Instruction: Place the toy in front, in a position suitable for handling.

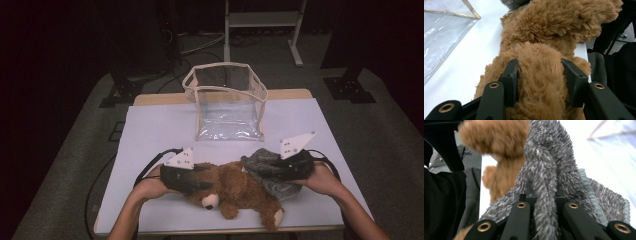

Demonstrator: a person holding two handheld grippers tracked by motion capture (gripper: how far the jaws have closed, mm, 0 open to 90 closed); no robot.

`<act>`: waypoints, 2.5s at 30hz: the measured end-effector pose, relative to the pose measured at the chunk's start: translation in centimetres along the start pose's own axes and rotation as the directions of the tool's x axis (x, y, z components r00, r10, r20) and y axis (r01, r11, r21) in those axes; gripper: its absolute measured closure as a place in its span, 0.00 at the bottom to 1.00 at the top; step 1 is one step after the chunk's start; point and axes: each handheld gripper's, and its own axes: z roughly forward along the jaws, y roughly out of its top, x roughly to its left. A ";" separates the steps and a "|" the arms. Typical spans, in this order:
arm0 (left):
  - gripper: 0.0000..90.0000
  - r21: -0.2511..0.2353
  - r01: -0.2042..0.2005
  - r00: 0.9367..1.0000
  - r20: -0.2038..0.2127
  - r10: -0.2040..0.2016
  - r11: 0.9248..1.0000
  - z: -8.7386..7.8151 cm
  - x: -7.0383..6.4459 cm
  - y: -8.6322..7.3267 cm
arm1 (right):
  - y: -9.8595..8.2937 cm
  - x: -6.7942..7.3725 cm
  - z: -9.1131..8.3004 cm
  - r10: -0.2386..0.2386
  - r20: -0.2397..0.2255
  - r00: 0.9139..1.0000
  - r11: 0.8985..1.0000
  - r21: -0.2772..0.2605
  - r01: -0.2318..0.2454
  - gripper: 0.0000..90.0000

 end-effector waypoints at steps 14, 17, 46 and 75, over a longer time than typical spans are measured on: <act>0.57 0.011 -0.018 1.000 0.000 0.018 1.000 0.2 -0.2 0.4 | 4.4 0.3 2.6 -0.080 -0.039 0.996 0.997 -0.008 0.079 0.90; 0.54 -0.007 -0.010 1.000 0.001 0.010 1.000 -0.1 -0.2 0.2 | 3.7 0.1 3.5 -0.066 -0.048 0.997 0.998 0.021 0.067 0.90; 0.57 -0.036 -0.009 1.000 -0.014 0.008 0.999 -0.7 -0.3 -0.7 | 9.1 -1.3 2.8 -0.083 -0.081 0.993 0.996 0.016 0.084 0.90; 0.60 -0.051 -0.001 0.998 -0.064 -0.003 0.999 -1.4 -0.3 -1.5 | 10.5 1.0 8.7 -0.145 -0.149 0.978 0.986 0.062 0.156 0.90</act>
